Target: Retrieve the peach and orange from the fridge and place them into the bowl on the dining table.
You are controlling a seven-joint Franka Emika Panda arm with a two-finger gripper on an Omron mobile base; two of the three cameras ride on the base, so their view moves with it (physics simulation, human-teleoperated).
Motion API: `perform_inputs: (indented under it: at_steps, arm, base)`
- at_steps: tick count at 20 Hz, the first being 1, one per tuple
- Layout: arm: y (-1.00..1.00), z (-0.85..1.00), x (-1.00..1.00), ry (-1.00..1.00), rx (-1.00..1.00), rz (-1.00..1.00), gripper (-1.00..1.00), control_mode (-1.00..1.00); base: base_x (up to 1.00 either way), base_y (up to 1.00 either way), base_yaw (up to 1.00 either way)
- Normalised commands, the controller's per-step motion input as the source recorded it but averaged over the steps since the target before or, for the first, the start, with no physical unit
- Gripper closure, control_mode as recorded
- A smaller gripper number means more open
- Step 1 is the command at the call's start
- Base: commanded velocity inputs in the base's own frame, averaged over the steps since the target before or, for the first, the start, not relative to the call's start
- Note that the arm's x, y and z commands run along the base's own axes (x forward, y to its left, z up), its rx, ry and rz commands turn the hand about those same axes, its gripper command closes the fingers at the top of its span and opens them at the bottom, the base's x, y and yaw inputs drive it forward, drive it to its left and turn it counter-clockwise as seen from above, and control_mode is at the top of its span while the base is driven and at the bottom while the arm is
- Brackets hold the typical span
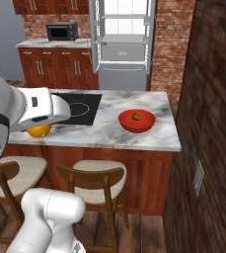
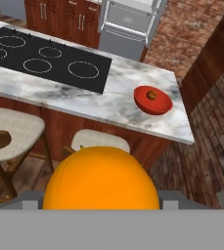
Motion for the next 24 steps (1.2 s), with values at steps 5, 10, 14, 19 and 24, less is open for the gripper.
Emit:
perform_inputs:
  at_steps: [5, 10, 14, 19, 24]
  arm:
    - [0.0, 0.0, 0.0, 0.0, 0.0, 0.0, 1.0, 1.0]
    - [0.0, 0.0, 0.0, 0.0, 0.0, 0.0, 1.0, 1.0]
    - [0.0, 0.0, 0.0, 0.0, 0.0, 0.0, 1.0, 1.0]
    - [0.0, 0.0, 0.0, 0.0, 0.0, 0.0, 1.0, 1.0]
    - [0.0, 0.0, 0.0, 0.0, 0.0, 0.0, 1.0, 1.0]
  base:
    - [0.36, -0.27, 0.0]
    - [0.38, -0.66, 0.07]
    - [0.34, -0.74, 0.18]
    - [0.36, -0.65, 0.24]
    - [0.8, -0.1, 0.11]
